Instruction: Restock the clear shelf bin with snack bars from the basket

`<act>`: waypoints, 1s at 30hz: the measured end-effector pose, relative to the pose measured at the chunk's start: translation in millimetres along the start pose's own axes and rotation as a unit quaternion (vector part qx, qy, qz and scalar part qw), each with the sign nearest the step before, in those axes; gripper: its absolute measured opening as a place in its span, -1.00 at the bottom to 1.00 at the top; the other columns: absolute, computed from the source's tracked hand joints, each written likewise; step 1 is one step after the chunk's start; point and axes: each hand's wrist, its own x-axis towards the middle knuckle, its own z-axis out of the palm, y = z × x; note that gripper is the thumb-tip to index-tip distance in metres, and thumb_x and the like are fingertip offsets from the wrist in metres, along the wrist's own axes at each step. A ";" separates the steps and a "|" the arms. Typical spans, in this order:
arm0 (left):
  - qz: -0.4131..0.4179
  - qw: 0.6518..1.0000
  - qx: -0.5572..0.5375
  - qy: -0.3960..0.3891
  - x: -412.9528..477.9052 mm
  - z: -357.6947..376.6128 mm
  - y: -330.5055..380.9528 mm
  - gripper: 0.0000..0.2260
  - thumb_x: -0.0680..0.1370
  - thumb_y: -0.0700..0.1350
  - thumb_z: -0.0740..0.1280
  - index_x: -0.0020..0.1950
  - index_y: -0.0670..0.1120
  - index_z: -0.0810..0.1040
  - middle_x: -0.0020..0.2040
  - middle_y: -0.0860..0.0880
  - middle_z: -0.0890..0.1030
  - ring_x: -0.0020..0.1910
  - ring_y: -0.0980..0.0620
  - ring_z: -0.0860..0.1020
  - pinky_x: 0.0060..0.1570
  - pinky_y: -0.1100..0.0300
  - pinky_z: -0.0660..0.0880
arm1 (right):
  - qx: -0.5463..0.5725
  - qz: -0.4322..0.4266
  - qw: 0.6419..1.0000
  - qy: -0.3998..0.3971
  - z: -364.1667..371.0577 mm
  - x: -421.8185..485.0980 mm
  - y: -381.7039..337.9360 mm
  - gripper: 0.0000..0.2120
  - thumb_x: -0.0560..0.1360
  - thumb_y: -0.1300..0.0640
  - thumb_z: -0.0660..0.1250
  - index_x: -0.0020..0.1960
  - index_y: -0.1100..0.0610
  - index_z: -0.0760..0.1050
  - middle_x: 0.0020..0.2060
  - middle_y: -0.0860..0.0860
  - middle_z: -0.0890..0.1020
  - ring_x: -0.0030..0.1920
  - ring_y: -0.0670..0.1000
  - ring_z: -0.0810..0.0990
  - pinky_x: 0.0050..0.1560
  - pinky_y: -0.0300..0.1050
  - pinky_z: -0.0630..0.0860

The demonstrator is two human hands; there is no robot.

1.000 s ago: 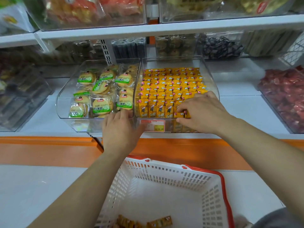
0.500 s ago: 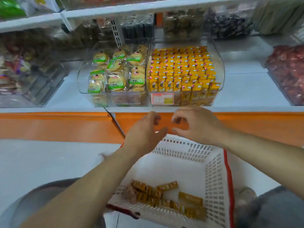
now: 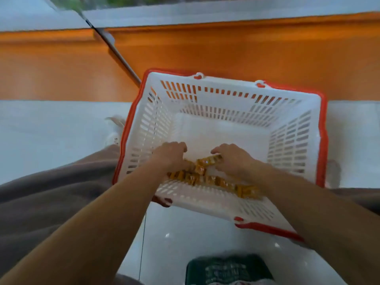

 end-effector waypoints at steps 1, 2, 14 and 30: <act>-0.005 1.000 -0.003 -0.003 7.7 2.8 -6.9 -0.38 0.52 0.19 0.44 0.50 0.02 0.36 0.39 -0.05 0.50 0.27 -0.12 0.52 0.18 -0.02 0.53 | -0.011 -0.005 1.000 0.005 10.3 4.3 1.1 -0.45 0.48 -0.18 0.30 0.43 -0.06 0.38 0.30 0.02 0.47 0.25 0.14 0.45 0.17 0.08 0.49; -0.010 1.000 -0.011 -0.013 14.5 5.3 -12.9 -0.34 0.50 0.20 0.47 0.52 0.03 0.33 0.41 -0.05 0.48 0.27 -0.12 0.53 0.19 -0.04 0.54 | -0.027 -0.011 1.000 0.010 18.0 8.3 1.4 -0.42 0.47 -0.25 0.28 0.43 -0.05 0.37 0.28 0.03 0.48 0.24 0.15 0.44 0.15 0.08 0.48; 0.023 0.993 -0.115 -0.031 48.2 36.9 -38.9 -0.65 0.46 0.25 0.44 0.18 0.15 0.58 -0.05 0.09 0.59 -0.02 0.01 0.54 -0.21 0.17 0.38 | 0.304 0.120 0.944 0.051 37.9 33.3 5.0 -0.81 0.55 -0.02 0.26 -0.14 0.06 0.52 -0.18 -0.03 0.55 -0.09 0.06 0.52 -0.13 -0.05 0.39; 0.006 0.943 -0.333 0.015 62.8 42.8 -27.8 -0.76 0.56 0.27 0.37 -0.12 0.15 0.47 -0.21 0.18 0.57 -0.22 0.25 0.54 -0.20 0.12 0.41 | 0.470 0.162 0.864 0.083 17.8 69.8 -31.6 -0.83 0.48 -0.05 0.39 -0.11 0.02 0.46 -0.23 -0.05 0.55 -0.29 -0.09 0.53 -0.38 -0.19 0.40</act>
